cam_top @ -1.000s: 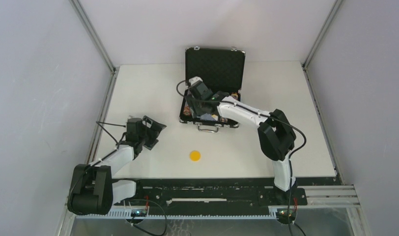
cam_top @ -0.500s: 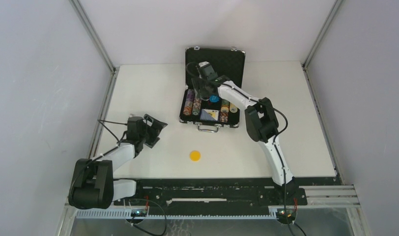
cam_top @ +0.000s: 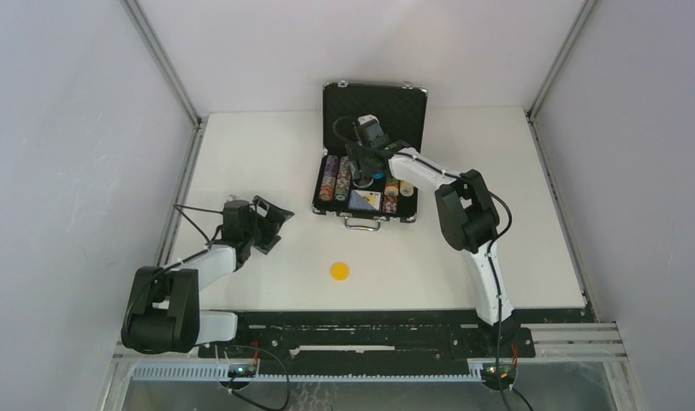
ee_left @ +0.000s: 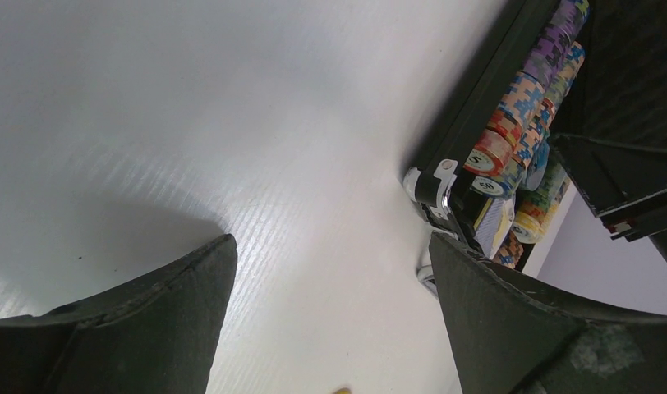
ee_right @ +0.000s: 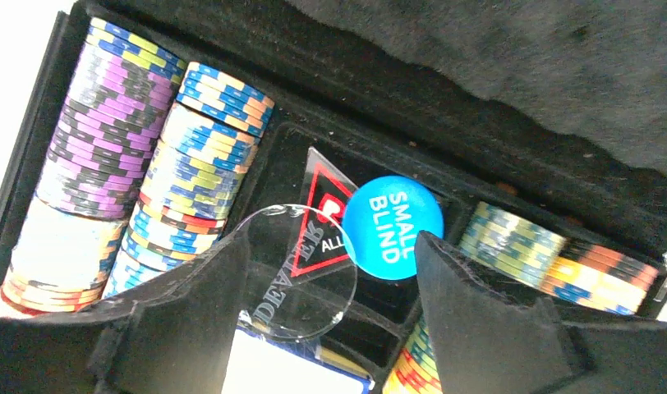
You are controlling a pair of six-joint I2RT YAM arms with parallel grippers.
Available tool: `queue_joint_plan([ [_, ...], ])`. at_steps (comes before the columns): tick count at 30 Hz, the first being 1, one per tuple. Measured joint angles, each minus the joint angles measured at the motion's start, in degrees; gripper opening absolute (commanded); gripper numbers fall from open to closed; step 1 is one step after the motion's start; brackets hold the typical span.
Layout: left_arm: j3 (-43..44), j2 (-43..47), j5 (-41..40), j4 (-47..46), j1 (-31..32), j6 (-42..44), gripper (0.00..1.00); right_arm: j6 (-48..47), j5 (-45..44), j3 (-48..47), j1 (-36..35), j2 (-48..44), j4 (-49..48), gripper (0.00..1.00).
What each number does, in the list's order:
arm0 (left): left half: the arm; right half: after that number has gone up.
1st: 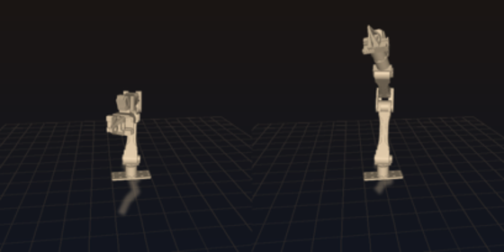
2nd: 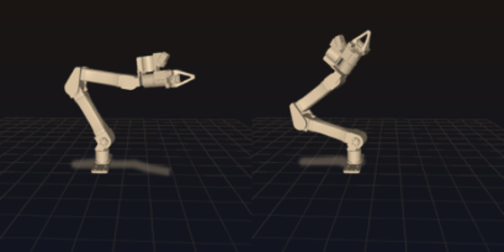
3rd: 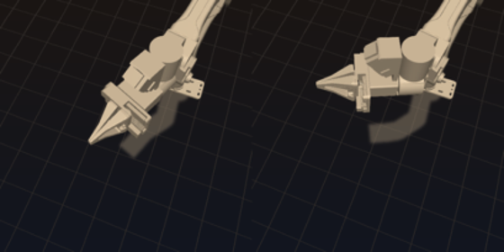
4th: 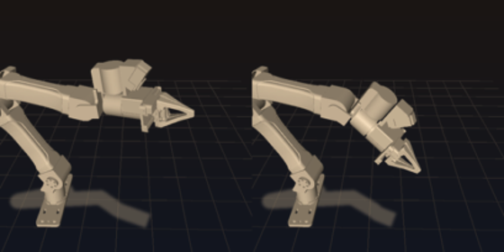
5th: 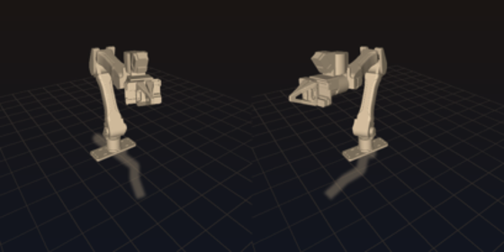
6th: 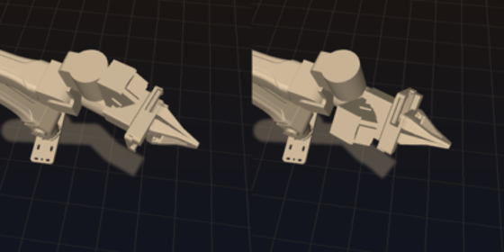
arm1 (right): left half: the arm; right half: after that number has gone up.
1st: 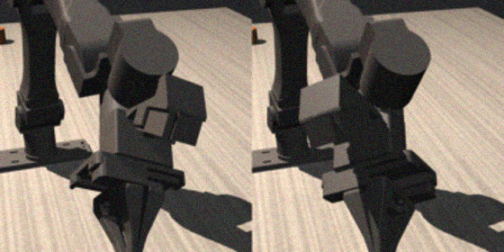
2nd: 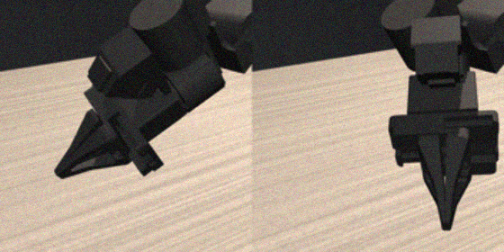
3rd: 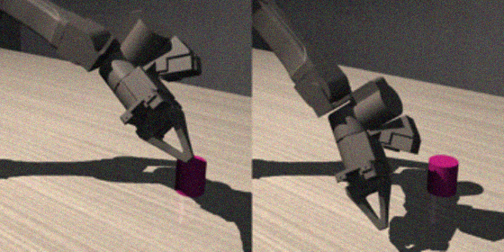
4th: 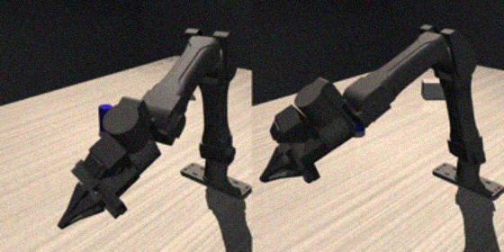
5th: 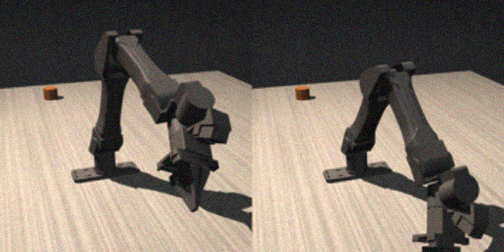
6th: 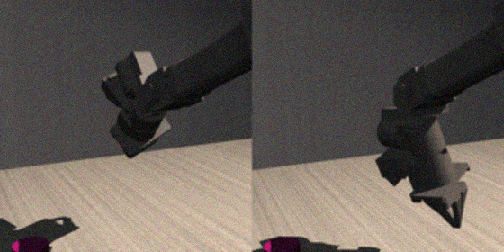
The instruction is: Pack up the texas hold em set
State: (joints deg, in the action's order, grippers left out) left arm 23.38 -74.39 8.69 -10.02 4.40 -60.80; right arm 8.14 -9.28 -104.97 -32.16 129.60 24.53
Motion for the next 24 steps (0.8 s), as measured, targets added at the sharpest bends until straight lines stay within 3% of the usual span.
queue_joint_plan([
  [4, 0.00, -0.28, 0.59, -0.46, -0.02, 0.37, 0.92, -0.20, -2.60, 1.79, -0.66, -2.89, -1.42, 0.74],
  [5, 0.00, -0.31, 0.68, -0.50, -0.04, 0.37, 0.92, -0.24, -3.32, 2.36, -0.92, -3.82, -2.01, 0.69],
  [10, 0.00, -0.39, 0.98, -0.57, -0.04, 0.44, 0.92, -0.17, -5.07, 4.26, -2.47, -7.58, -4.44, 0.19],
  [13, 0.00, -0.50, 1.25, -0.74, -0.04, 0.48, 0.91, 0.68, -4.85, 4.70, -2.73, -8.63, -5.73, 0.02],
  [24, 0.00, -0.61, 2.16, -0.81, -0.04, 0.90, 0.90, 4.87, -3.02, 11.21, -1.95, -6.34, -7.23, 0.03],
])
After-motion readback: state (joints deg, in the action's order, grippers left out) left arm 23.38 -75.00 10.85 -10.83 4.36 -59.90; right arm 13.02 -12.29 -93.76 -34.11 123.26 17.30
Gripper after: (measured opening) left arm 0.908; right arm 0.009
